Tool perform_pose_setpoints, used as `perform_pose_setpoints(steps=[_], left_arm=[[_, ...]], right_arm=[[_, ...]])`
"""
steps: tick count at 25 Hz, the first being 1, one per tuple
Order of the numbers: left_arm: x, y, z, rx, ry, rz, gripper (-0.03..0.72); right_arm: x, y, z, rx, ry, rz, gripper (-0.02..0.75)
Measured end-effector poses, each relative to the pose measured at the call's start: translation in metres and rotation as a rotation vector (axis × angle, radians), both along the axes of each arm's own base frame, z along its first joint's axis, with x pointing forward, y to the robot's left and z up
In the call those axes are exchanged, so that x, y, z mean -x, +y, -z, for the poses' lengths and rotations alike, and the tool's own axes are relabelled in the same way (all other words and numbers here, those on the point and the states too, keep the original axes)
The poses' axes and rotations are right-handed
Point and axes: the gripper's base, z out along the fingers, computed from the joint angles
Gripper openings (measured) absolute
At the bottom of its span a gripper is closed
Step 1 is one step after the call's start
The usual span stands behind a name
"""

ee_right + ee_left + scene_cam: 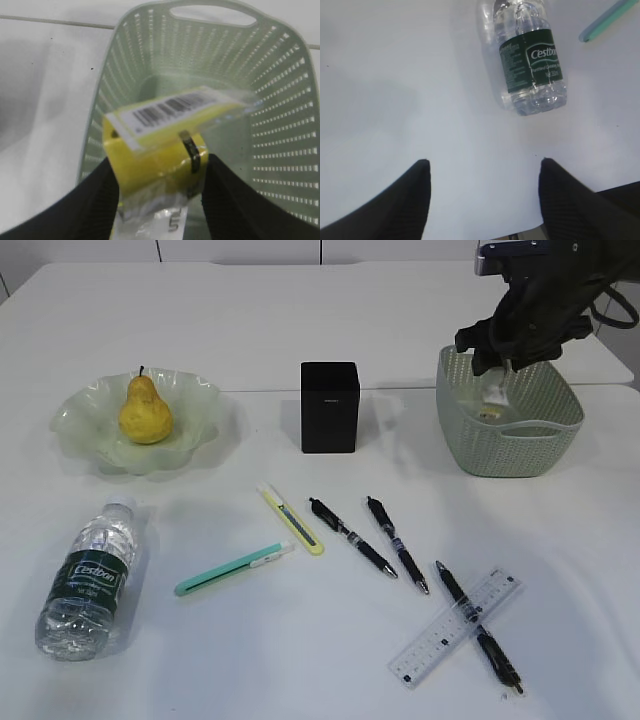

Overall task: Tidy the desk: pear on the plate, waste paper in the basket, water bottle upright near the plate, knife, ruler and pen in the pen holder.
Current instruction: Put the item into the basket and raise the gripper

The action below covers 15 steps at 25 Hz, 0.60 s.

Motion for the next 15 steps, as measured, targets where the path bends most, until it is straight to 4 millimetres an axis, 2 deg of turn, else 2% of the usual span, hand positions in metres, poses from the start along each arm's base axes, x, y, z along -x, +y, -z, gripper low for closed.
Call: perform_pose_setpoints(steps=[4, 10, 15], left_arm=[[0.0, 0.0, 0.0, 0.0, -0.003, 0.0, 0.475], [-0.002, 0.0, -0.001, 0.002, -0.022, -0.001, 0.475], [-0.002, 0.0, -0.001, 0.003, -0.028, -0.001, 0.475]], right_arm=[[-0.001, 0.0, -0.002, -0.001, -0.005, 0.002, 0.452], [0.003, -0.001, -0.007, 0.003, 0.053, 0.013, 0.461], [0.013, -0.002, -0.009, 0.011, 0.151, 0.025, 0.461]])
